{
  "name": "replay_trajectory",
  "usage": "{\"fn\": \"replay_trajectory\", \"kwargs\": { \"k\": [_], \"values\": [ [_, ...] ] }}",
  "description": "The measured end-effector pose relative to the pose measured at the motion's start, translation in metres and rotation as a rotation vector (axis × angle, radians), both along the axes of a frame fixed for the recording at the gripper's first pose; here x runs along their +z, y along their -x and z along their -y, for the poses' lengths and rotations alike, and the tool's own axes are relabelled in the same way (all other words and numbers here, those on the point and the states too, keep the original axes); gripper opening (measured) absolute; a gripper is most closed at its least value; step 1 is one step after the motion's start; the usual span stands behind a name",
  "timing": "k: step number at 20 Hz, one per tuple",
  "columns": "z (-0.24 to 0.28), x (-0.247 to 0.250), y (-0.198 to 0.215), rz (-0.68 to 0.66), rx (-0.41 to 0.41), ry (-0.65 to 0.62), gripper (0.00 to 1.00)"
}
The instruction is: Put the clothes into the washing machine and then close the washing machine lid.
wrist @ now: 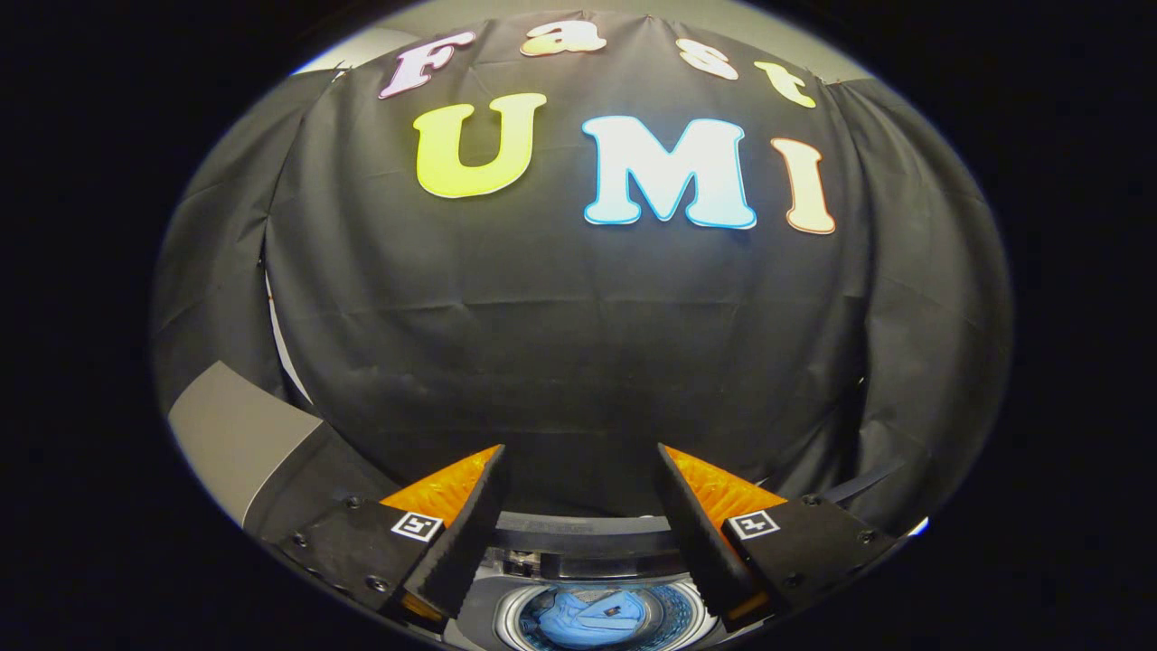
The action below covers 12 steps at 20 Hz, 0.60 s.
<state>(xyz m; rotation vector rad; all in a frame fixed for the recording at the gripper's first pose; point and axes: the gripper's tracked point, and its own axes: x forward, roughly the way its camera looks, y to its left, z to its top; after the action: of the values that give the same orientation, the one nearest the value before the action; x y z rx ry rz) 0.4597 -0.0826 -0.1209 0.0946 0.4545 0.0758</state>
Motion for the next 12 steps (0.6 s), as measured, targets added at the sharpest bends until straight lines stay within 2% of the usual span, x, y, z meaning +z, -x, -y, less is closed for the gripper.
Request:
{"fn": "replay_trajectory", "kwargs": {
  "k": [12],
  "values": [
    [-0.001,-0.003,0.036,0.076,-0.011,0.005,0.99]
  ]
}}
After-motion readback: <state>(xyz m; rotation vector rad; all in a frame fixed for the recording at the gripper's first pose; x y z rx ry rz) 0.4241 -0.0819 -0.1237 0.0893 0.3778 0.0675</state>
